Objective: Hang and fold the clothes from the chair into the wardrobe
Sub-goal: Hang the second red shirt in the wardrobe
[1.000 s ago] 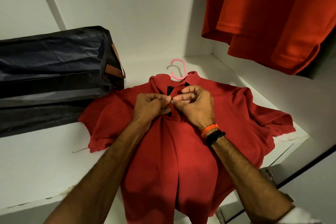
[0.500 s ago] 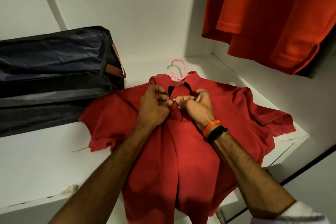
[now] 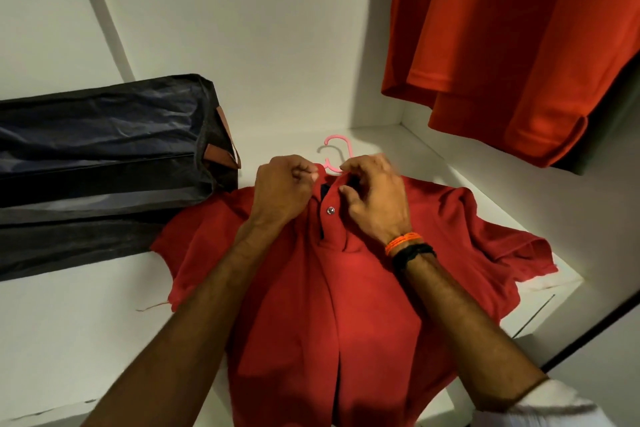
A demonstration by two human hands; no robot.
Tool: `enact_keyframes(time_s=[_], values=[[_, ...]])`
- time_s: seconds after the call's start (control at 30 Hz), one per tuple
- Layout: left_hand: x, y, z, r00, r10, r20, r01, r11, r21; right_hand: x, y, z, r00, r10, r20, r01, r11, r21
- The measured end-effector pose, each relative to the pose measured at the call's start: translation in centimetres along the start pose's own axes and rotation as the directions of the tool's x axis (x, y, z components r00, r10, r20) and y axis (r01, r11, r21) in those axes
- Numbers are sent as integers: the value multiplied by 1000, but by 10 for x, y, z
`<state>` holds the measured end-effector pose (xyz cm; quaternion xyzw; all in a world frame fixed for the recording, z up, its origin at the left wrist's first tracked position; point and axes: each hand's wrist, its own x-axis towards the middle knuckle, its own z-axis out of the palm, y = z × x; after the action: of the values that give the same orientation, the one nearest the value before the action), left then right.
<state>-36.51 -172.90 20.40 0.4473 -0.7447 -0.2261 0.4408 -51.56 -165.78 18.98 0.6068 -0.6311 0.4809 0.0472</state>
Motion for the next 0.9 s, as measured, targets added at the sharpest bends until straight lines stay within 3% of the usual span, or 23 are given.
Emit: enact_keyframes(time_s=[0.07, 0.17, 0.23, 0.4, 0.57, 0.7, 0.9], values=[[11, 4, 6, 996, 53, 67, -59, 995, 78, 12, 4, 0, 993, -85, 78, 96, 985, -142], [16, 3, 14, 976, 7, 218, -43, 986, 162, 25, 13, 4, 966, -61, 252, 115, 972, -205], [14, -3, 17, 967, 6, 255, -62, 975, 211, 27, 21, 7, 950, -55, 308, 103, 984, -142], [17, -13, 17, 952, 32, 304, -109, 965, 238, 22, 34, 10, 952, -123, 281, 121, 992, 26], [23, -15, 15, 835, 140, 532, -377, 849, 370, 25, 40, 3, 914, -240, 327, 232, 971, 64], [24, -18, 18, 882, 77, 465, -310, 838, 449, 25, 42, 5, 904, -275, 328, 261, 962, 86], [29, -21, 10, 949, 38, 314, -108, 972, 208, 28, 41, -2, 898, -325, 297, 301, 946, 123]])
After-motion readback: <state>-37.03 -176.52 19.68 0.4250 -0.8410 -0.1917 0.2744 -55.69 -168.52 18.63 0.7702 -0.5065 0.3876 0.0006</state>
